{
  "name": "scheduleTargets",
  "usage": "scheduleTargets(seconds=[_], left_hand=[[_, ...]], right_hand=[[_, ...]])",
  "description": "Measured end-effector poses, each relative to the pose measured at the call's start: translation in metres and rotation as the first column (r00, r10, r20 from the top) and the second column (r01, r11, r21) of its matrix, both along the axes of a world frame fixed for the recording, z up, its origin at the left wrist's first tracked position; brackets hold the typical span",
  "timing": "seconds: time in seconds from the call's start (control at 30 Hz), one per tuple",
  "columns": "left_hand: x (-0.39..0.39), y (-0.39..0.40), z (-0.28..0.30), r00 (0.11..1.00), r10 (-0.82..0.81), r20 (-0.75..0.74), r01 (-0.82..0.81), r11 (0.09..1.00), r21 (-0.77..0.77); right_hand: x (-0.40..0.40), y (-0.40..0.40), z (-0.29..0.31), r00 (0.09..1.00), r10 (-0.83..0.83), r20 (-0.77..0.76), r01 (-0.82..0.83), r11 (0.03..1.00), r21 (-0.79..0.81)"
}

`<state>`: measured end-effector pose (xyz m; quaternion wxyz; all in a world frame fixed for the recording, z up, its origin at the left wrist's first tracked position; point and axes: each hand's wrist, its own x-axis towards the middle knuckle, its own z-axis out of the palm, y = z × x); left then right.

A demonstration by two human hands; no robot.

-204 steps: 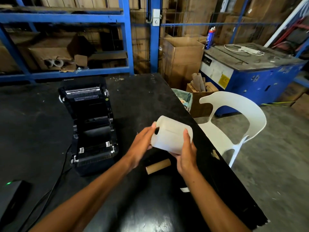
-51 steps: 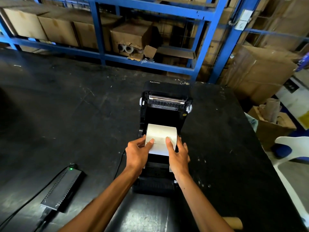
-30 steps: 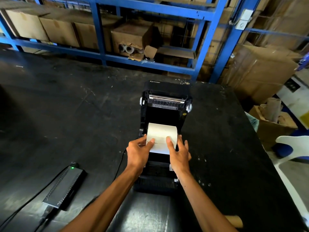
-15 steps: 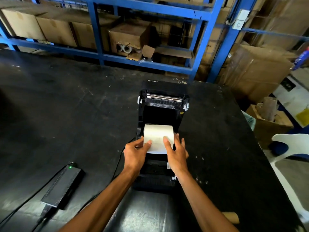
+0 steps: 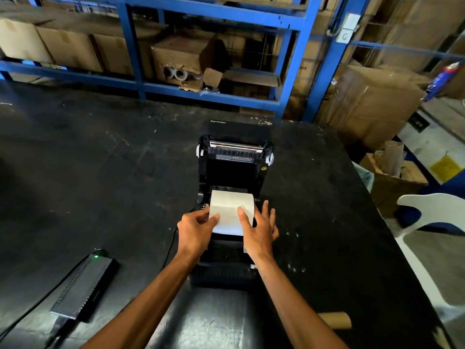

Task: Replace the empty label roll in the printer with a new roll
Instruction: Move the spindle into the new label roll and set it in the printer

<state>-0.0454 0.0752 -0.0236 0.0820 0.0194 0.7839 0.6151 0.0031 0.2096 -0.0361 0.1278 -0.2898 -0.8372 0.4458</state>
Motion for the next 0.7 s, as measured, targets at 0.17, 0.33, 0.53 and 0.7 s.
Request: scheduleTargets(seconds=[0.17,0.33,0.53,0.7], left_hand=[[-0.013,0.001,0.01,0.997,-0.012,-0.071,-0.003,0.978,-0.208],[-0.012,0.005,0.016,0.993,-0.014,-0.116,-0.028,0.936,-0.35],[-0.01,0.001,0.007,0.987,-0.043,-0.156,-0.017,0.931,-0.365],[-0.01,-0.007,-0.002,0.977,-0.105,-0.183,0.03,0.927,-0.374]], right_hand=[[0.002,0.002,-0.002,1.0,-0.015,0.016,0.015,1.0,-0.002],[0.008,0.006,0.004,0.999,-0.021,0.036,0.02,0.999,0.032],[0.013,0.012,0.015,0.998,-0.029,-0.047,0.034,0.993,0.113],[0.016,0.012,0.019,0.989,-0.074,-0.129,0.072,0.997,-0.019]])
